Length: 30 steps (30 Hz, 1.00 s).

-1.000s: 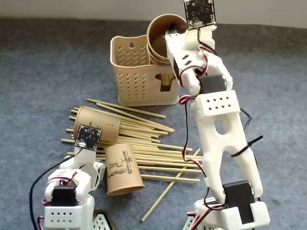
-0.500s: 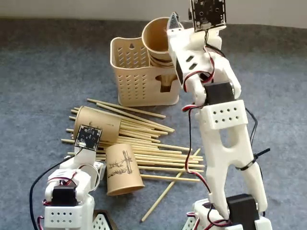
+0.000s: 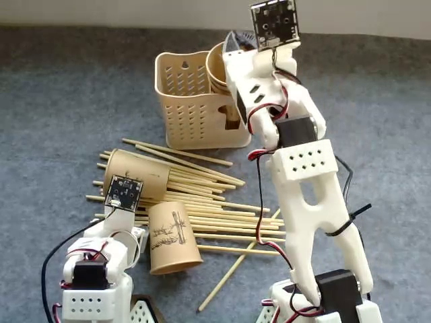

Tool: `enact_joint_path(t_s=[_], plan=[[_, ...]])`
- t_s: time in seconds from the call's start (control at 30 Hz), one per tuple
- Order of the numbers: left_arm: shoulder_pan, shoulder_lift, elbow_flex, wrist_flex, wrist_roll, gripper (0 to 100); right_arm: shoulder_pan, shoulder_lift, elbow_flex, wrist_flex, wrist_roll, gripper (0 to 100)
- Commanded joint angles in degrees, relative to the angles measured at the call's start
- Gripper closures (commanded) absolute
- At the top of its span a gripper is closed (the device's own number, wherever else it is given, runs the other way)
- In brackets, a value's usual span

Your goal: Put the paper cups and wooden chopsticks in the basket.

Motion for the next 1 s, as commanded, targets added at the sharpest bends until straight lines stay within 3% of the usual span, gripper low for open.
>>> enact_joint_path(t_s=[0.0,0.4,0.77,0.97], plan=[[0.66,-0.57,1.19,0.44,-0.09,81,-0.31,-1.54,2.51,3.21,0.09,99.2],[0.66,-0.57,1.19,0.44,-0.09,81,0.84,-2.15,16.22,-4.35,0.00,99.2],[0.66,-0.22,1.10,0.26,-0.09,81,0.84,-18.33,16.92,-4.18,0.00,99.0],[0.66,-0.22,1.10,0.26,-0.09,81,1.80,-27.47,26.42,-2.68,0.00,99.0]])
